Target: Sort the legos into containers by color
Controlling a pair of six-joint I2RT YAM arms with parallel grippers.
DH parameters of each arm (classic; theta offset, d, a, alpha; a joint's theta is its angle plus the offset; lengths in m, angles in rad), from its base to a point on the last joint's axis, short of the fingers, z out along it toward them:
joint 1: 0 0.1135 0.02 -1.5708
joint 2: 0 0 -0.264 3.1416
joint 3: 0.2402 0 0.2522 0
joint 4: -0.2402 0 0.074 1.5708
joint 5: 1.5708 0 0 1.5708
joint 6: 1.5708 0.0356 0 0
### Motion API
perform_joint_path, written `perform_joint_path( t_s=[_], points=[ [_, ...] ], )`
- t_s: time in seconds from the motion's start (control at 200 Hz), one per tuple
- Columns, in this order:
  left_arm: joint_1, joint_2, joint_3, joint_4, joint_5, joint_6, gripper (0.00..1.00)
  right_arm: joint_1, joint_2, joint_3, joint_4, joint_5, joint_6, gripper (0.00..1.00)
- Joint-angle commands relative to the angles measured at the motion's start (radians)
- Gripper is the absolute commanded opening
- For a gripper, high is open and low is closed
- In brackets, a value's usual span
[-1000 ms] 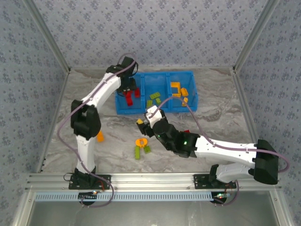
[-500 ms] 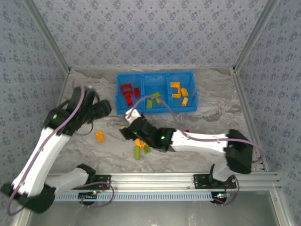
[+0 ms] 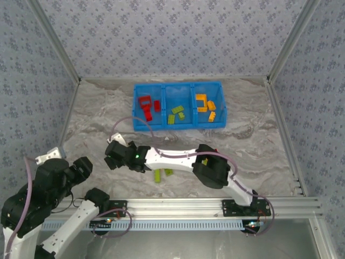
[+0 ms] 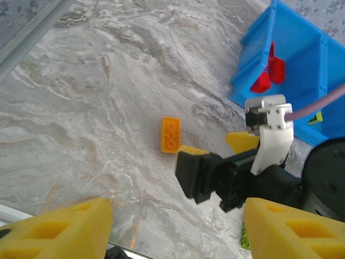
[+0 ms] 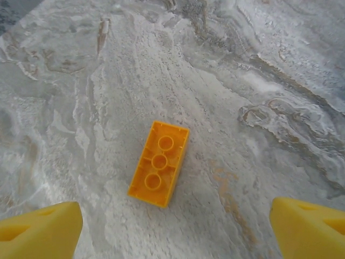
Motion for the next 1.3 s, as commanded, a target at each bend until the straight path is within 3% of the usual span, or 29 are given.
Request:
perform_joint_path(
  t_s=[0.0, 0.305, 0.58, 0.805, 1.079, 1.294],
  points=[
    [-0.002, -0.001, 0.002, -0.041, -0.046, -0.02, 0.66, -0.017, 0.077, 0.107, -0.104, -0.042, 0.044, 0.92],
    [-0.002, -0.02, 0.004, -0.058, -0.034, -0.017, 0.66, -0.026, 0.259, 0.319, -0.183, -0.069, 0.022, 0.87],
    [-0.001, -0.048, -0.01, -0.085, -0.025, -0.033, 0.66, -0.032, 0.325, 0.364, -0.185, -0.075, 0.01, 0.75],
    [-0.001, -0.044, -0.017, -0.066, -0.015, -0.028, 0.65, -0.036, 0.353, 0.391, -0.201, -0.06, 0.009, 0.53],
    [-0.002, -0.038, -0.013, -0.056, -0.008, -0.01, 0.65, -0.038, 0.309, 0.372, -0.213, -0.033, 0.0, 0.34],
    [-0.002, -0.017, -0.04, 0.036, 0.09, 0.066, 0.65, -0.046, 0.103, 0.164, -0.115, 0.012, -0.039, 0.3]
  ],
)
